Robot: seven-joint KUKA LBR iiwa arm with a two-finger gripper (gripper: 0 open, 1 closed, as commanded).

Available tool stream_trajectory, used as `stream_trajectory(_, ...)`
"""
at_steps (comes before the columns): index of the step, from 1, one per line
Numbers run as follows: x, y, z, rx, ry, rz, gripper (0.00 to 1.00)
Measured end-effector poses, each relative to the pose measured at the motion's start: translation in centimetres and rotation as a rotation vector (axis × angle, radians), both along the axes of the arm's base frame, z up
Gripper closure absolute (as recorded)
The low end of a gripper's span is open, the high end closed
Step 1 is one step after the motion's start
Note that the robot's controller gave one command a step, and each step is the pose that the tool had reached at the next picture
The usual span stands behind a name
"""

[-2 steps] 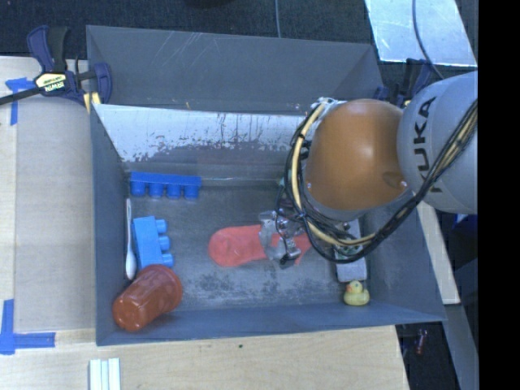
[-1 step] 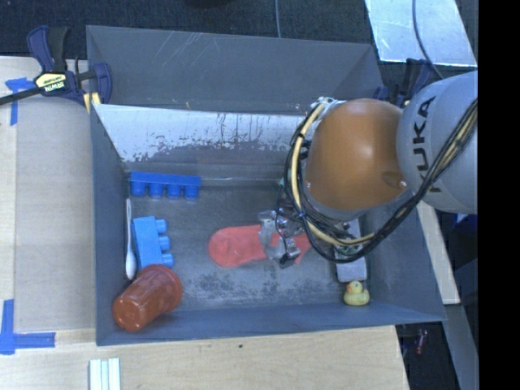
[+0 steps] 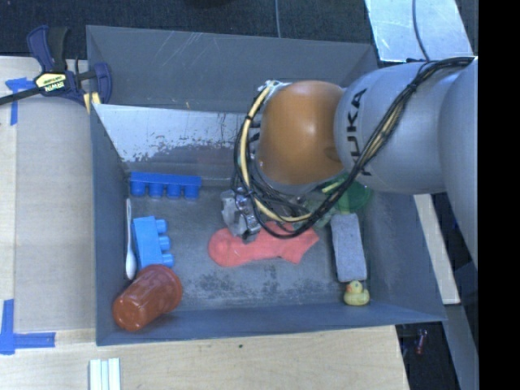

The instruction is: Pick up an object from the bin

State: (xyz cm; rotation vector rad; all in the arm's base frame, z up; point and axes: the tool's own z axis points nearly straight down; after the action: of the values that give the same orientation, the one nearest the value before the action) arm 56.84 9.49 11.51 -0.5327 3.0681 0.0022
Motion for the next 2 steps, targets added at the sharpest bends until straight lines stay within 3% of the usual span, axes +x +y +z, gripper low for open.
stream_trajectory(1,2.94,-0.27,-0.59,0.002,0.002,-0.162,0.0)
stream_trajectory(2,2.93,-0.28,-0.6,0.002,0.002,-0.162,0.0)
